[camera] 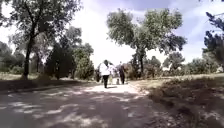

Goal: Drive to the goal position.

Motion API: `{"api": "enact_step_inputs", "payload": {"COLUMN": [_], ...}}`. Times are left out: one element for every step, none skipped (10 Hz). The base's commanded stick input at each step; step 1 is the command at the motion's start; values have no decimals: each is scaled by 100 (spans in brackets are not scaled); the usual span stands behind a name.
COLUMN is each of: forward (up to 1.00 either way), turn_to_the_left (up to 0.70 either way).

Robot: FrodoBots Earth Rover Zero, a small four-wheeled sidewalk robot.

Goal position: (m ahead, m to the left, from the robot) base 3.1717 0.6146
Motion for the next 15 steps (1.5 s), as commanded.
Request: {"api": "enact_step_inputs", "payload": {"forward": [70,70,70,70,70,70,70,70,70,70,70,70,70,70,70], "turn_to_the_left": [2,12,25,34,34,34,4,-1,-1,-1,-1,-1,-1,-1,-1]}}
